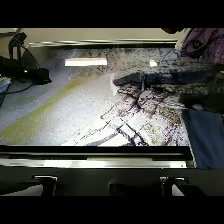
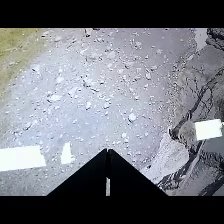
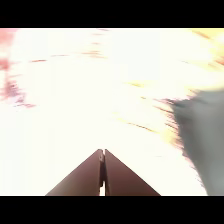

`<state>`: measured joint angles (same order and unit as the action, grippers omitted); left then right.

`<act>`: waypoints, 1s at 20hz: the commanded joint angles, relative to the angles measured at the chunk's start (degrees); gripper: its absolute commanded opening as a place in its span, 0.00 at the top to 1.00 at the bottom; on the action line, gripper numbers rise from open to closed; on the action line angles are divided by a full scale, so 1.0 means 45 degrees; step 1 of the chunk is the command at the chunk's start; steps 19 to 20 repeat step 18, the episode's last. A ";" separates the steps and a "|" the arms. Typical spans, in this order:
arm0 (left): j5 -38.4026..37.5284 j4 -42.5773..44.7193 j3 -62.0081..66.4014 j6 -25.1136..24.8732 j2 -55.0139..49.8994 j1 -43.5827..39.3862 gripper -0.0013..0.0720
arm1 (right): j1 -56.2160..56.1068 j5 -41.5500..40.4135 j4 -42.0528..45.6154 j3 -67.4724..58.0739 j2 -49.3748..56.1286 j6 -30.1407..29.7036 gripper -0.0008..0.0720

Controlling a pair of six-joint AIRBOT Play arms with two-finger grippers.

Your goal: Fold the clothes and pants, and hang the long-sleeved shirts on hangers.

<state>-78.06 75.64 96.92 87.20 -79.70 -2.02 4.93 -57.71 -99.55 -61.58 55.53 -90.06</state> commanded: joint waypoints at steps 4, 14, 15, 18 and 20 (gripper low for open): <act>0.1268 0.0787 -0.2103 -0.0204 0.1846 -0.0437 0.96 | -0.3691 0.0423 -0.0019 -0.0015 -0.0063 -0.0316 0.94; 0.1137 0.0772 -0.2108 -0.0151 0.1870 -0.0442 0.95 | -0.3687 0.0418 0.0505 -0.0015 -0.0063 -0.0316 0.94; 0.1137 0.0772 -0.2108 -0.0151 0.1870 -0.0442 0.95 | -0.3687 0.0418 0.0505 -0.0015 -0.0063 -0.0321 0.94; 0.1137 0.0772 -0.2108 -0.0151 0.1870 -0.0447 0.95 | -0.3687 0.0418 0.0505 -0.0015 -0.0063 -0.0321 0.94; 0.1137 0.0772 -0.2108 -0.0151 0.1870 -0.0447 0.95 | -0.3687 0.0418 0.0505 -0.0015 -0.0063 -0.0321 0.94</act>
